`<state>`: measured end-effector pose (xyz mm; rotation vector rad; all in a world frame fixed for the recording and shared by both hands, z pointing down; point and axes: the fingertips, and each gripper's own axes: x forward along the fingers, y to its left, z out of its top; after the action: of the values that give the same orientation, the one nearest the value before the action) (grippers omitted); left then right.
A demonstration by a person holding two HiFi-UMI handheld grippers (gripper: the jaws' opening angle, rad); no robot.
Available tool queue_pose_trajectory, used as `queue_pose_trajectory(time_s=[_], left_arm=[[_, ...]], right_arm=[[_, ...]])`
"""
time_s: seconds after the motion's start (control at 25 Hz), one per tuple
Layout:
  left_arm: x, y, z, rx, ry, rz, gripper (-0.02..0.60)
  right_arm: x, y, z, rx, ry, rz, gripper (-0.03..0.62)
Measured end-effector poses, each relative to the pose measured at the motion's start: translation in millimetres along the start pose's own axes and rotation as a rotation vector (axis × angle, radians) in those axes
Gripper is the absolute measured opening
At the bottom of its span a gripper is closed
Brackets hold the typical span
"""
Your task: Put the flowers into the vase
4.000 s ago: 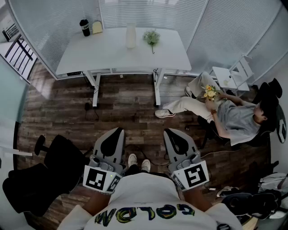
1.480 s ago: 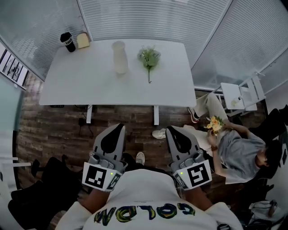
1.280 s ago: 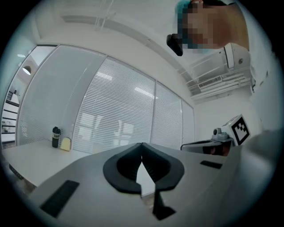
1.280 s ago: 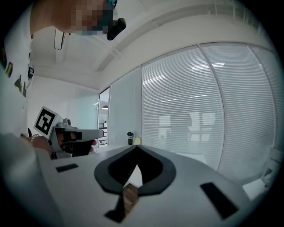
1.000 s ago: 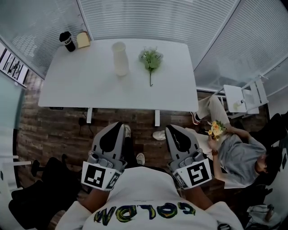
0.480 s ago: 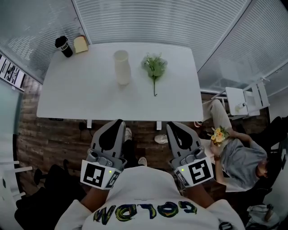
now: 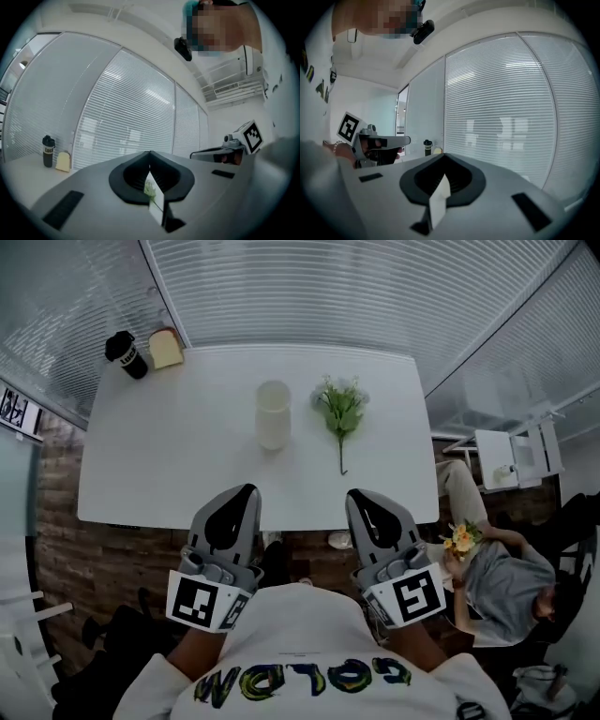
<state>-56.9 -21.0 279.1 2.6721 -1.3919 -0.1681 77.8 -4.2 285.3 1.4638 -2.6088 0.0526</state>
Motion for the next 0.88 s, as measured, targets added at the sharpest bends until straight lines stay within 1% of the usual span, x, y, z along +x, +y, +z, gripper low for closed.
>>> queue_pose_trajectory(time_s=[0.2,0.4,0.68,0.88], left_arm=[[34,50,4,-0.009,0.008,-0.013,0.014],[65,83,8,-0.020,0.012,-0.033,0.014],[100,114,4,-0.028,0.029,-0.065,0.014],[116,123,1,-0.040,0.039,-0.087,0.015]], right_arm=[[57,-10,11,-0.003,0.001,-0.012,0.010],[101,-24,18,-0.006,0.005,-0.030,0.011],[141,-47,20,-0.002,0.009,-0.064,0.009],[154,-54,19,0.006,0.019,-0.078,0.009]])
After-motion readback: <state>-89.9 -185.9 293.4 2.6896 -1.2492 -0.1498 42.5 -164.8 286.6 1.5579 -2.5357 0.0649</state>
